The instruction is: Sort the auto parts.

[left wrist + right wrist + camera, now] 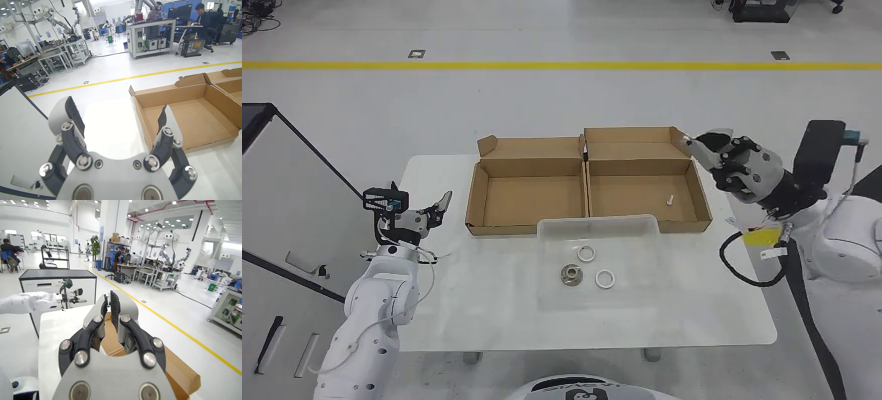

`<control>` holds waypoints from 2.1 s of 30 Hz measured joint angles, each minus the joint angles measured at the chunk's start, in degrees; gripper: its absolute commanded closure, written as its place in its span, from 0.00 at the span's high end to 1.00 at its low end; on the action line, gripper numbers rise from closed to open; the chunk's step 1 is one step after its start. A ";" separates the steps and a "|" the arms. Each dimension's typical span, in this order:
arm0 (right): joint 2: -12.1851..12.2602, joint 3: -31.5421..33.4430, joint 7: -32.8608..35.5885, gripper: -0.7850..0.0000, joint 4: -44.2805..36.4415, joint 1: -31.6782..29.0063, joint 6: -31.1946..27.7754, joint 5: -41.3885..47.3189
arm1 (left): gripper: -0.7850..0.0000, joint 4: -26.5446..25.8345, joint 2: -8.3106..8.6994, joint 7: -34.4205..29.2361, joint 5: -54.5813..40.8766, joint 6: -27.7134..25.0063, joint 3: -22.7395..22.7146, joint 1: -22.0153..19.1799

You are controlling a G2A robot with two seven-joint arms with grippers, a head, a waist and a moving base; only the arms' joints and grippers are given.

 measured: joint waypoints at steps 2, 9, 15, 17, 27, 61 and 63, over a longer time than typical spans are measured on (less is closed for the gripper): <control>0.09 -1.59 2.53 0.00 1.59 3.03 0.63 -2.27 | 1.00 0.00 0.00 0.00 0.00 0.00 0.00 0.00; -0.06 -11.62 11.55 0.00 7.35 16.38 2.09 -11.35 | 1.00 0.00 0.00 0.00 0.00 0.00 0.00 0.00; -0.84 -21.05 17.75 0.00 12.99 27.19 2.50 -20.83 | 1.00 0.00 0.00 0.00 0.00 0.00 0.00 0.00; -1.15 -24.10 19.75 0.00 14.94 30.44 2.15 -24.24 | 1.00 0.00 0.00 0.00 0.00 0.00 0.00 0.00; -3.14 -36.95 21.65 0.00 23.95 41.66 -1.95 -37.60 | 1.00 0.00 0.00 0.00 0.00 0.00 0.00 0.00; -15.47 -68.11 3.71 0.00 62.46 64.25 -15.42 -65.92 | 1.00 0.00 0.00 0.00 0.00 0.00 0.00 0.00; -15.99 -68.77 3.29 0.00 64.14 64.37 -15.63 -66.34 | 1.00 0.00 0.00 0.00 0.00 0.00 0.00 0.00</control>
